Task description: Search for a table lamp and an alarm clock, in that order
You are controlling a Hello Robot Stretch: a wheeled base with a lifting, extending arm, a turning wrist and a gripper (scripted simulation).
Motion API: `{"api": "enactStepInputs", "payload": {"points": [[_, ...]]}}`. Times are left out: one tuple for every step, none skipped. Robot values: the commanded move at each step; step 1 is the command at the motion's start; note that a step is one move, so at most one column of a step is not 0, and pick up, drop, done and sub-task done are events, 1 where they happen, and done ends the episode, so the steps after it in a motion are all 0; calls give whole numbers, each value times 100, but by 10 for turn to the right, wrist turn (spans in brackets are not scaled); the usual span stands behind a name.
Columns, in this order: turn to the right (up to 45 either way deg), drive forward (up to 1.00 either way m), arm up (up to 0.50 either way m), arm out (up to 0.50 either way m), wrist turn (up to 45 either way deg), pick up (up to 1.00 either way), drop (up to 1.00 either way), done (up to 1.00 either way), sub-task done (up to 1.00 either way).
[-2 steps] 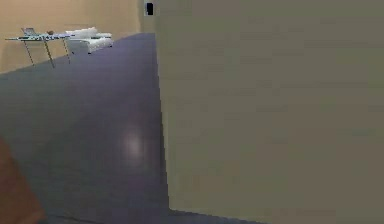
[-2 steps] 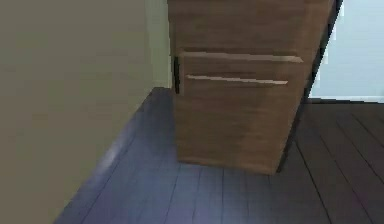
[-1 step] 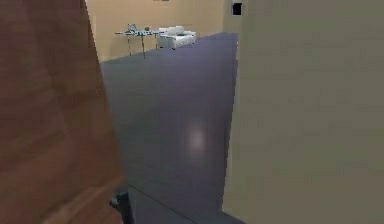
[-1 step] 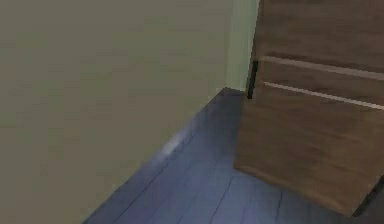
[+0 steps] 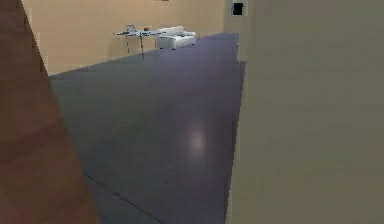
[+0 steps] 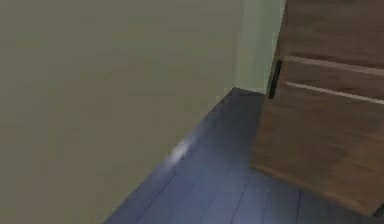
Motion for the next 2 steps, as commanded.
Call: {"api": "enactStepInputs", "payload": {"points": [[120, 0, 0, 0, 0, 0, 0, 0, 0], [0, 40, 0, 0, 0, 0, 0, 0, 0]]}}
